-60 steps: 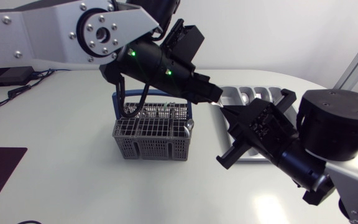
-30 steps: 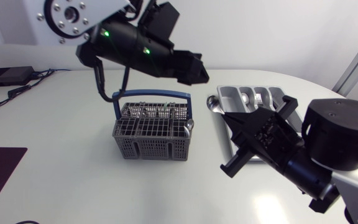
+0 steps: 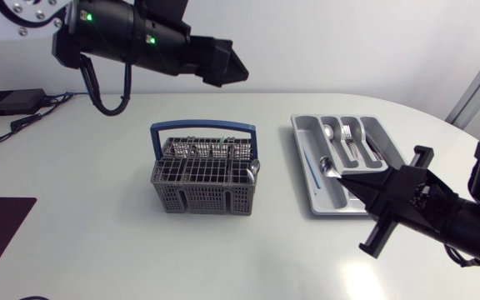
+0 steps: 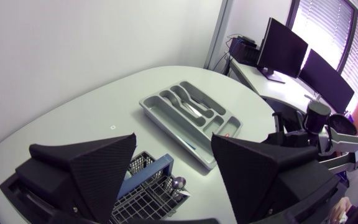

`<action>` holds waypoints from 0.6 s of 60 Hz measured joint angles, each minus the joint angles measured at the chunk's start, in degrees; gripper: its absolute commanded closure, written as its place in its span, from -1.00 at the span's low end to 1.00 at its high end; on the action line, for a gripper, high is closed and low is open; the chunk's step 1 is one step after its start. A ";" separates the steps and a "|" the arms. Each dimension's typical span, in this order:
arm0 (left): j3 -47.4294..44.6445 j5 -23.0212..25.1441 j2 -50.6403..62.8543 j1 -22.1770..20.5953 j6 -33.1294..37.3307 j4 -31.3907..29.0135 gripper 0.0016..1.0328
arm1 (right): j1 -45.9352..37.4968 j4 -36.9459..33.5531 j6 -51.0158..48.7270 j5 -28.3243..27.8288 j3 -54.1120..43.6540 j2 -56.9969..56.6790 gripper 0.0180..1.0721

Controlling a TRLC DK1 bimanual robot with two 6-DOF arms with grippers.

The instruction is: Unload the cutlery basket into the drawer organizer.

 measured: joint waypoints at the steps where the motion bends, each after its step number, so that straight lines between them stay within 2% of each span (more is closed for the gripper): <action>1: -0.31 -0.02 0.00 -0.02 0.39 -0.02 -0.63 | -1.60 -0.98 -0.96 -1.55 0.09 0.20 0.88; 8: -2.08 -1.05 0.00 -0.85 3.43 -0.63 -0.63 | -13.57 -7.63 -10.45 -12.68 2.03 6.10 0.88; 15: -2.43 -2.14 0.00 -2.16 6.19 -2.27 -0.63 | -20.74 -12.04 -18.38 -18.14 5.66 13.14 0.88; 20: -2.47 -3.13 0.13 -3.43 7.98 -3.43 -0.59 | -24.83 -15.10 -24.22 -20.63 8.96 18.71 0.88; 36: -2.45 -4.98 4.33 -6.95 14.27 -7.78 -0.58 | -33.81 -22.05 -41.46 -21.68 22.10 39.34 0.89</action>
